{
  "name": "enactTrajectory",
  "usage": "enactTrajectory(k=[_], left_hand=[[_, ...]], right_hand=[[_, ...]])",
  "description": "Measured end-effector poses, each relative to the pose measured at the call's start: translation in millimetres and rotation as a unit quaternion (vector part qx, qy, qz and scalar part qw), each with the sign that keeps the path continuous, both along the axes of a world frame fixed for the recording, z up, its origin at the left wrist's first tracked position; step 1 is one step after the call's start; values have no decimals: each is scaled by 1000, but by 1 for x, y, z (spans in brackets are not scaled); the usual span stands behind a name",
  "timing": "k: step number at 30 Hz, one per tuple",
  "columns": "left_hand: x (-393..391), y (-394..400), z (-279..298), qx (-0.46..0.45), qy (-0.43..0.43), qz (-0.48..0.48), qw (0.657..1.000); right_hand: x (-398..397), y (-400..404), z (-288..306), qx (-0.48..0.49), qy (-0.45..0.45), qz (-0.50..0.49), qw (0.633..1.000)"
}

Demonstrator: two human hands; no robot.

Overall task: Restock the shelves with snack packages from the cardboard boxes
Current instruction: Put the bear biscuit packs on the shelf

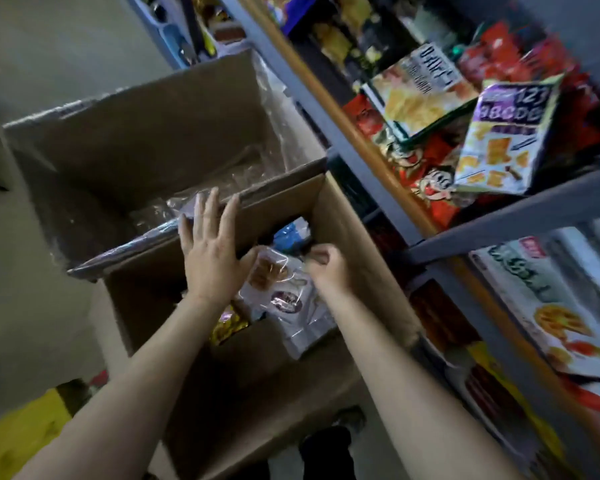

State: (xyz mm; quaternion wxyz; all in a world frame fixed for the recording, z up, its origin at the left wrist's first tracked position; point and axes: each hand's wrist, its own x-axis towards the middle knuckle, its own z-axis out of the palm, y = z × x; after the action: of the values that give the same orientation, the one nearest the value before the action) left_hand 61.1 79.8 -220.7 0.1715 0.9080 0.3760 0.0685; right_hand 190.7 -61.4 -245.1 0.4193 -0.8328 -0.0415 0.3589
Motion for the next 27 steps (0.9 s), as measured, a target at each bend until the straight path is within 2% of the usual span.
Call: enactTrajectory(k=[2, 5, 10, 14, 16, 19, 22, 25, 27], left_hand=[[-2, 12, -25, 31, 43, -22, 998], [-5, 16, -47, 84, 57, -40, 994], [-3, 22, -63, 148, 73, -45, 985], [-3, 22, -69, 184, 74, -56, 979], [-3, 22, -70, 178, 75, -55, 980], [-3, 22, -63, 150, 82, -52, 984], [-4, 19, -49, 103, 96, -55, 989], [-1, 13, -23, 14, 88, -38, 995], [2, 8, 5, -77, 58, -10, 995]], right_hand=[[8, 28, -31, -22, 6, 5, 1000], [23, 56, -65, -82, -38, 45, 995], [25, 73, -108, -126, -84, 99, 983], [19, 77, -127, -175, -180, 98, 963], [17, 74, -127, -153, -180, 67, 969], [16, 63, -109, -86, -167, 9, 982], [9, 47, -65, -18, -152, -20, 988], [3, 23, -8, 53, -183, 0, 982], [4, 1, 38, 127, -149, 12, 981]])
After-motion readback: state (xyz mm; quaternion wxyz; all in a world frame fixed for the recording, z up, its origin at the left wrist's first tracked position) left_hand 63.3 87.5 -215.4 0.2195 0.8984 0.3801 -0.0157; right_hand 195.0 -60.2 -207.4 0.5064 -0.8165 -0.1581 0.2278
